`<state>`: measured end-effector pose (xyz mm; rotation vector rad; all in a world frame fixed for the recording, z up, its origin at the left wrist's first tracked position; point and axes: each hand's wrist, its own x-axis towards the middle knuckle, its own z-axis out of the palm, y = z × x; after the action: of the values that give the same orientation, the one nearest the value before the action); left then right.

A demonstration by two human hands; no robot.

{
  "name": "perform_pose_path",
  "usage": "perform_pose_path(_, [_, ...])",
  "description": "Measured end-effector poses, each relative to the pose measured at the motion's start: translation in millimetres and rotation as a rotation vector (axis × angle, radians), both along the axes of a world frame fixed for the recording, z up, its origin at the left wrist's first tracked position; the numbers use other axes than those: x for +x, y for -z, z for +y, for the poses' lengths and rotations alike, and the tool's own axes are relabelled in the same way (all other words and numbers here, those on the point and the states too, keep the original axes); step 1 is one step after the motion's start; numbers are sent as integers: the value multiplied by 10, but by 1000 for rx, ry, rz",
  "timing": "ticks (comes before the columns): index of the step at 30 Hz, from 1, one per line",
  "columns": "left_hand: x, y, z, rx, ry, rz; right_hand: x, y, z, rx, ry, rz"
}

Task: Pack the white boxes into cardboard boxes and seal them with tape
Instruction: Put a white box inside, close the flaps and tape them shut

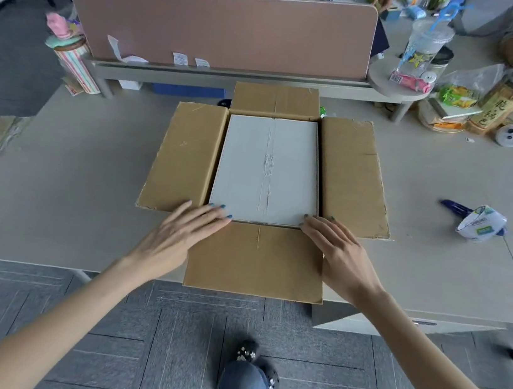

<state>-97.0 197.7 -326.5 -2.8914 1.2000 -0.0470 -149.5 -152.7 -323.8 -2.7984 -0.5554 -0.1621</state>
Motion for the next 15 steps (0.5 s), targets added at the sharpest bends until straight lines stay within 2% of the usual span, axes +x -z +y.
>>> perform_pose_path(5, [12,-144,26,-65,3,83,-60,56,-33,62,13,-46])
perform_pose_path(8, [60,-302,15,-228,-80,220,-21,-16,-32,198,81,-43])
perform_pose_path(10, [117,-341,-15,-394,-131,243,14,-56,3,256,156,-51])
perform_pose_path(15, [269,-276,-173,-626,-475,282,192,-101,118,424,390,4])
